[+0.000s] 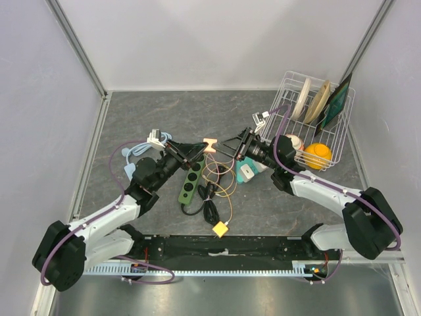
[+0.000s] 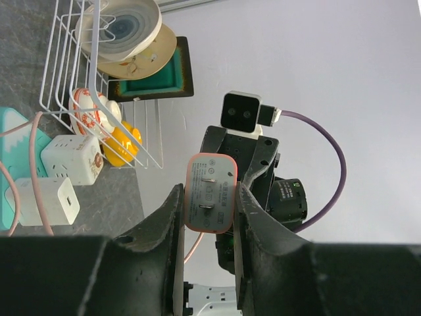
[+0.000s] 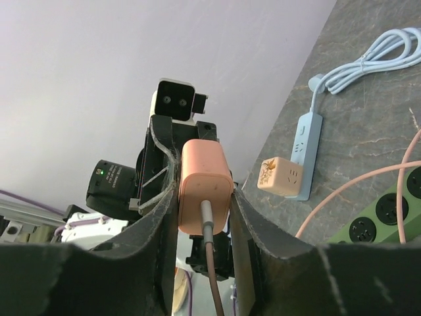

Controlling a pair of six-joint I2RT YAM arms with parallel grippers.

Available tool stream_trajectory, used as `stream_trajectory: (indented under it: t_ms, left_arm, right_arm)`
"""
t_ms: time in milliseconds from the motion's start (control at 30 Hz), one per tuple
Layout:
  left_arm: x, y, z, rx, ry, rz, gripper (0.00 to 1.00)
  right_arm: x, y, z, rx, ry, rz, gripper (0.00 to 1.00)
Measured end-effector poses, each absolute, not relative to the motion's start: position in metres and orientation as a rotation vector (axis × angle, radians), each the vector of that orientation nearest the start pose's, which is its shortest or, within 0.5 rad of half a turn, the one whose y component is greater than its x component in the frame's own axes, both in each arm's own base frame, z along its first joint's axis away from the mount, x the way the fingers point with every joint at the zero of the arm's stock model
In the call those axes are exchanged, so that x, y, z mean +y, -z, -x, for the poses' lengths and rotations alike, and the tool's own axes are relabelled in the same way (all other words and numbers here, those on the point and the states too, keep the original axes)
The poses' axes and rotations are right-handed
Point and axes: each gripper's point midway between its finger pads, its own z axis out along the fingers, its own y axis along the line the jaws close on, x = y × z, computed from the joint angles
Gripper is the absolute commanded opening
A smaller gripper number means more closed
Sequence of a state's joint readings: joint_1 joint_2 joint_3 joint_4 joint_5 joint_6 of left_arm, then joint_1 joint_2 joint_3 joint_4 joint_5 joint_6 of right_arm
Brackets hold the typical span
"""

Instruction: Insert the plug

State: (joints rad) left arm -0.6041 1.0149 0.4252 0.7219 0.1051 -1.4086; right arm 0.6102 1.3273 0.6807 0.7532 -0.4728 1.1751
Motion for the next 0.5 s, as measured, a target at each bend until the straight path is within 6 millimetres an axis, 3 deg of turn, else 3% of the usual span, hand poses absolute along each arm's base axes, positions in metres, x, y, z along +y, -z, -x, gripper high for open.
stream_trajectory:
  t_ms: [67,100,133,167,200,300,400,500]
  left_arm:
    - [-0.253,-0.278,-0.263,1.585,1.676,0.563,0.06]
    - [-0.253,-0.279,-0.263,1.583,1.676,0.562,0.12]
    - [-0.253,-0.279,-0.263,1.583,1.675,0.560,0.31]
    - [-0.253,-0.278,-0.263,1.584,1.669,0.552,0.41]
    - [-0.253,-0.278,-0.263,1.583,1.662,0.543,0.57]
    - [-0.251,-0.271,-0.261,1.617,1.594,0.496,0.78]
    - [-0.243,-0.259,-0.257,1.669,1.480,0.448,0.86]
    - [-0.227,-0.249,-0.254,1.721,1.318,0.412,0.86]
  right_arm:
    - [0.324,-0.278,-0.264,1.752,-1.735,-0.038,0.03]
    - [0.324,-0.279,-0.264,1.749,-1.737,-0.038,0.00]
    - [0.324,-0.279,-0.264,1.749,-1.737,-0.038,0.00]
    - [0.324,-0.278,-0.264,1.749,-1.737,-0.038,0.00]
    - [0.324,-0.278,-0.264,1.751,-1.735,-0.037,0.00]
    - [0.325,-0.272,-0.264,1.782,-1.702,-0.012,0.00]
    - [0.324,-0.261,-0.269,1.848,-1.597,0.027,0.00]
    - [0.318,-0.259,-0.281,1.910,-1.434,0.052,0.00]
